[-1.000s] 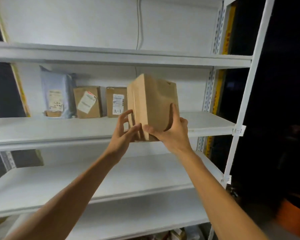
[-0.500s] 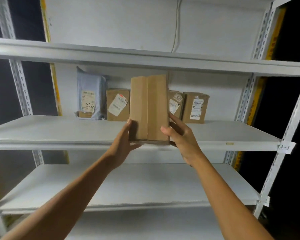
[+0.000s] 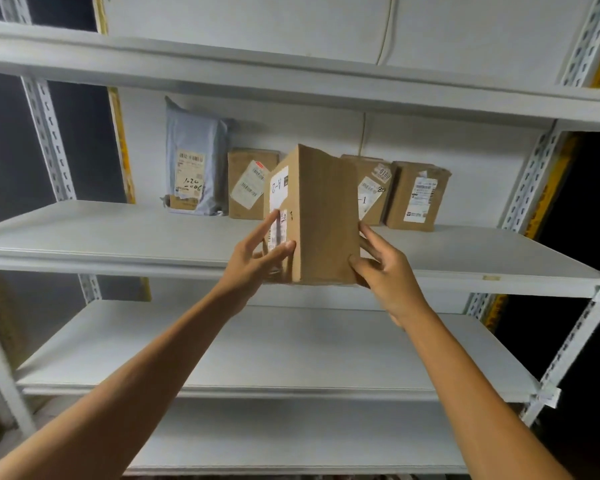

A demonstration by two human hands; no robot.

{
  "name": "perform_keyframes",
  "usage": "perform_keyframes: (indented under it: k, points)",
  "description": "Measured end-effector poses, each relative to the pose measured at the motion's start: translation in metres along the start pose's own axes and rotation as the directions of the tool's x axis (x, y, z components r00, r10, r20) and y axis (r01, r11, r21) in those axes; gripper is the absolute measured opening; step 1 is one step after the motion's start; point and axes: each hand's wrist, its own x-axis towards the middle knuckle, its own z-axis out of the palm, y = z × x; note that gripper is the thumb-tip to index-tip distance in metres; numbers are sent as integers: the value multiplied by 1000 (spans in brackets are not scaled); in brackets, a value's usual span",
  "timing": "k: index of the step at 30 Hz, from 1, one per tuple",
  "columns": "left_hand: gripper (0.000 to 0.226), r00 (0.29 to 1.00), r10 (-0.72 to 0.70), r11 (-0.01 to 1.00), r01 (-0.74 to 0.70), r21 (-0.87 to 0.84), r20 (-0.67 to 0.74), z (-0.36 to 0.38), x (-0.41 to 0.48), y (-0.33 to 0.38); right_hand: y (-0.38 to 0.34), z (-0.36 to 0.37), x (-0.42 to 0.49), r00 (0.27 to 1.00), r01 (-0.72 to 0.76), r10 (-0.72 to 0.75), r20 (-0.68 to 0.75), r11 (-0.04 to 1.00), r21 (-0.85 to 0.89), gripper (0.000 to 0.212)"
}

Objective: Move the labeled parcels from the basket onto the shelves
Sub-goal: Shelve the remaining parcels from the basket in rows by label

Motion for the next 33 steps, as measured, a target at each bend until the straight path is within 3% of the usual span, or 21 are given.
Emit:
perform_keyframes:
  k: [4, 7, 9, 14, 23, 25, 30, 33]
  points:
    - [74, 995, 66, 994, -59, 93, -75, 17, 9, -9, 9, -7, 2, 999, -46, 46, -6, 999, -1, 69]
    - [80, 978, 162, 981, -145, 128, -128, 44, 13, -10, 8, -19, 6, 993, -94, 91, 81, 995, 25, 103]
    - [83, 969, 207, 972, -189, 139, -132, 63, 19, -11, 7, -28, 11, 998, -57, 56, 41, 998, 6, 92]
    - [91, 961, 265, 944, -241, 224, -83, 91, 36, -5, 23, -69, 19, 998, -30, 34, -52, 997, 74, 102]
    - [89, 998, 18, 999, -15, -49, 63, 129, 52, -13, 56, -125, 21, 997, -31, 53, -47, 924, 381, 85]
    - [96, 995, -23, 998, 28, -49, 101, 133, 58, -14, 61, -130, 23, 998, -33, 56, -39, 899, 437, 81]
    - [71, 979, -67, 997, 74, -33, 191, 141, 77, -19, 74, -140, 36, 998, -20, 45, -42, 883, 469, 69]
    - [78, 974, -76, 994, 90, -55, 214, 139, 91, -27, 77, -142, 46, 998, 10, 20, -60, 885, 465, 70]
